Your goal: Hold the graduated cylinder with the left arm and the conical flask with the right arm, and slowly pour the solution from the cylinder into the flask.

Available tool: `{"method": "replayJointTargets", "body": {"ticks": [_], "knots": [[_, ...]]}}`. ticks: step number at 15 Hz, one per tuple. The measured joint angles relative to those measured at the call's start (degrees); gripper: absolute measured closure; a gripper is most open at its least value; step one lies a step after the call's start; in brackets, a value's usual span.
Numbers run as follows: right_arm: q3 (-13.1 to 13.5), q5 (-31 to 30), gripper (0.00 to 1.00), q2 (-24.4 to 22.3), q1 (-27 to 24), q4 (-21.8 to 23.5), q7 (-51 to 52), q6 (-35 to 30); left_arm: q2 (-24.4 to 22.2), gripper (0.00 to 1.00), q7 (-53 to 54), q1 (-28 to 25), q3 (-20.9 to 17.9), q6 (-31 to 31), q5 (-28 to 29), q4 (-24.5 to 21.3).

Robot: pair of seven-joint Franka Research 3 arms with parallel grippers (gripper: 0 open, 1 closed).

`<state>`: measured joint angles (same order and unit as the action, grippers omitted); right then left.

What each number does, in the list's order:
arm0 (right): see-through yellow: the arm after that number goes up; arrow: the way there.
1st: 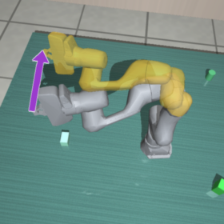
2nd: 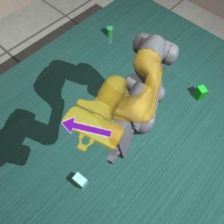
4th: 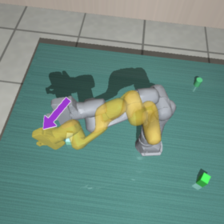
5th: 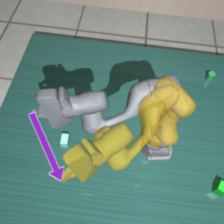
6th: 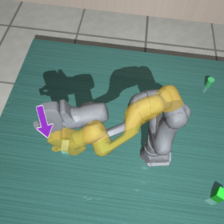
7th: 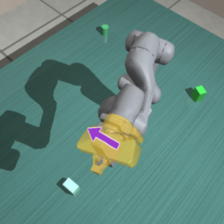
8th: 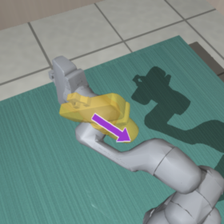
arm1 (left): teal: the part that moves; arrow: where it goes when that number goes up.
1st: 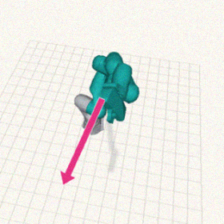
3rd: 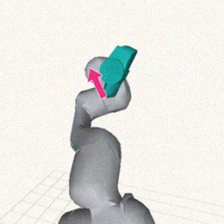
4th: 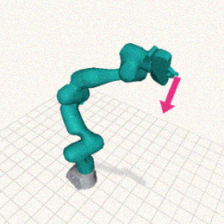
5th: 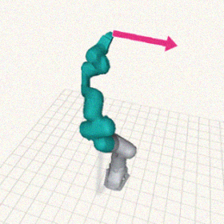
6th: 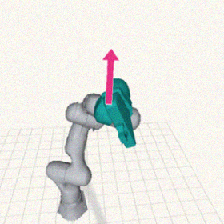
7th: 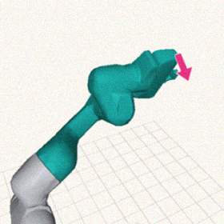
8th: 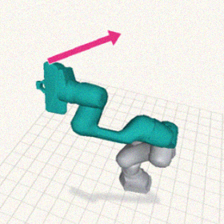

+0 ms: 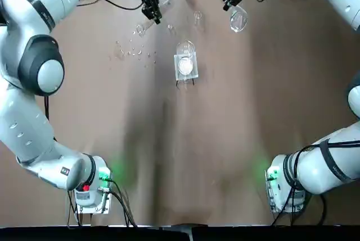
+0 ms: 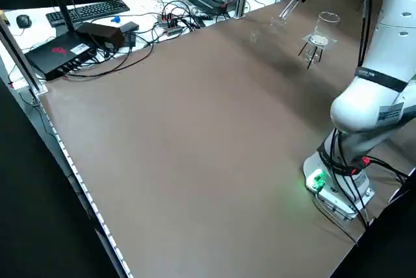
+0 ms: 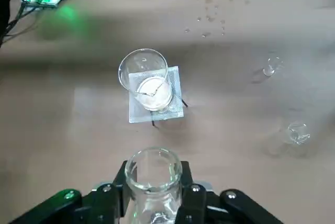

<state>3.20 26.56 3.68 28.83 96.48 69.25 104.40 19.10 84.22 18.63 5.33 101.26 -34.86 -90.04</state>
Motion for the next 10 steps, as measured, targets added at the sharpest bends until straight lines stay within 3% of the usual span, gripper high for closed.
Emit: {"method": "replayJointTargets", "body": {"ticks": [5, 10], "knots": [[0.0, -5.0, 0.61, 0.0, 4.0, 0.0, -4.7, 2.4, 3.7, 0.66, 12.5, -7.6, -0.1, -5.0, -12.4, -0.3], [-0.1, -12.5, 0.61, 1.2, 9.9, 0.4, -11.2, 5.2, 10.2, 0.66, 28.0, -17.6, -0.2, -11.6, -19.9, -0.4]]}}
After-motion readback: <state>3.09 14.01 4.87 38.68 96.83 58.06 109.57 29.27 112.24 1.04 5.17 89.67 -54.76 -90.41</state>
